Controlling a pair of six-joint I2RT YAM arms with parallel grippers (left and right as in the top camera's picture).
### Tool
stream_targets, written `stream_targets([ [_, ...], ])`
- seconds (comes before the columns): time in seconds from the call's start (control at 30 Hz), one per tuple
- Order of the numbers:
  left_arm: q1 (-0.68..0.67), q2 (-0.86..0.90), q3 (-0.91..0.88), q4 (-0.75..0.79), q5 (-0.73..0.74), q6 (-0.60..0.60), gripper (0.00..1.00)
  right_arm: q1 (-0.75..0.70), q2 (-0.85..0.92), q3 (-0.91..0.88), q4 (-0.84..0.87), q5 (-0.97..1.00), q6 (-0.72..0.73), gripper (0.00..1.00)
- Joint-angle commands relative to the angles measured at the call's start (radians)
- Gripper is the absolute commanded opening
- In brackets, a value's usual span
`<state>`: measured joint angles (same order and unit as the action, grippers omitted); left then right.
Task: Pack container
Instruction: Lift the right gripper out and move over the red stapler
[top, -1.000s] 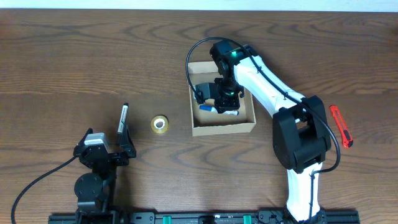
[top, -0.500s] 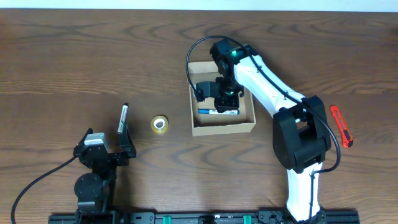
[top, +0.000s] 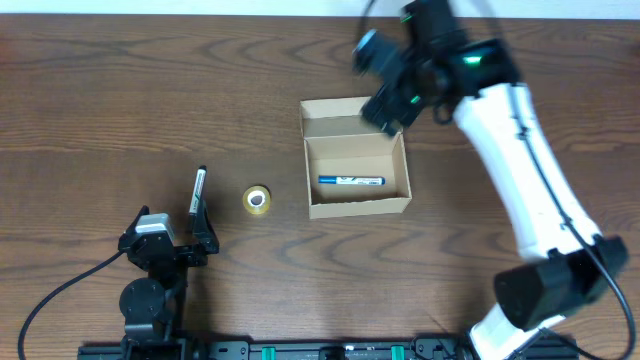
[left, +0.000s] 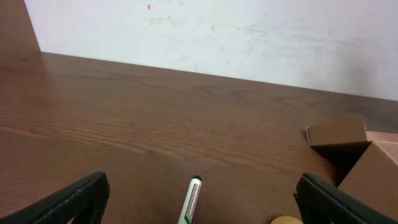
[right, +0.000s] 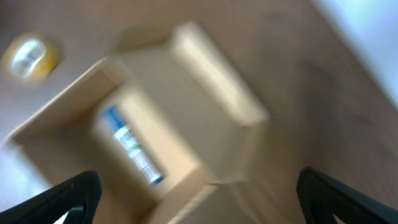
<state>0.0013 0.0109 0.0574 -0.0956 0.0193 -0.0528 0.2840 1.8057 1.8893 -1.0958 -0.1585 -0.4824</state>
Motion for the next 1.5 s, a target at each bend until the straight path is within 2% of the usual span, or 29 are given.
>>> stream_targets([
  [0.0, -0.002, -0.006, -0.029, -0.004, -0.001, -0.007, 0.95, -0.163, -0.053, 0.009, 0.038, 0.057, 0.285, 0.99],
  [0.1, -0.002, -0.006, -0.029, -0.004, -0.001, -0.007, 0.95, -0.31, -0.083, 0.009, 0.013, 0.135, 0.381, 0.97],
  [0.2, -0.002, -0.006, -0.029, -0.003, -0.001, -0.007, 0.95, -0.418, -0.08, 0.016, -0.118, 0.253, 0.408, 0.95],
  [0.3, -0.002, -0.006, -0.029, -0.003, -0.001, -0.007, 0.95, -0.521, -0.063, 0.016, -0.274, 0.23, 0.391, 0.93],
  [0.37, -0.002, -0.006, -0.029, -0.003, -0.001, -0.007, 0.96, -0.576, -0.045, 0.014, -0.348, 0.164, 0.32, 0.93],
  [0.53, -0.002, -0.006, -0.029, -0.003, -0.001, -0.007, 0.95, -0.611, 0.007, 0.012, -0.389, 0.17, 0.169, 0.93],
  [0.6, -0.002, -0.006, -0.029, -0.003, -0.001, -0.007, 0.95, -0.61, 0.031, 0.012, -0.36, 0.169, 0.166, 0.92],
  [0.7, -0.002, -0.006, -0.029, -0.003, -0.001, -0.007, 0.95, -0.592, 0.085, 0.011, -0.365, 0.154, 0.087, 0.91],
  [0.73, -0.002, -0.006, -0.029, -0.003, -0.001, -0.007, 0.95, -0.585, 0.106, 0.007, -0.365, 0.154, 0.072, 0.88],
  [0.83, -0.002, -0.006, -0.029, -0.003, -0.001, -0.007, 0.95, -0.568, 0.167, -0.017, -0.357, 0.154, 0.039, 0.88],
  [0.9, -0.002, -0.006, -0.029, -0.003, -0.001, -0.007, 0.95, -0.557, 0.203, -0.044, -0.35, 0.155, 0.005, 0.85],
  [0.97, -0.002, -0.006, -0.029, -0.003, -0.001, -0.007, 0.95, -0.55, 0.237, -0.061, -0.336, 0.162, -0.005, 0.75],
  [1.03, -0.002, -0.006, -0.029, -0.002, -0.001, -0.007, 0.95, -0.544, 0.268, -0.079, -0.313, 0.167, -0.005, 0.75],
  [1.17, -0.002, -0.006, -0.029, -0.002, -0.001, -0.007, 0.95, -0.539, 0.288, -0.135, -0.212, 0.187, -0.002, 0.54],
  [1.37, -0.002, -0.006, -0.029, -0.001, -0.001, -0.007, 0.95, -0.538, 0.287, -0.209, -0.091, 0.16, -0.024, 0.58],
  [1.43, -0.002, -0.006, -0.029, -0.001, -0.001, -0.007, 0.95, -0.538, 0.287, -0.22, -0.08, 0.129, -0.032, 0.73],
  [1.47, -0.002, -0.006, -0.029, -0.001, -0.001, -0.007, 0.95, -0.538, 0.287, -0.225, -0.076, 0.122, -0.032, 0.76],
])
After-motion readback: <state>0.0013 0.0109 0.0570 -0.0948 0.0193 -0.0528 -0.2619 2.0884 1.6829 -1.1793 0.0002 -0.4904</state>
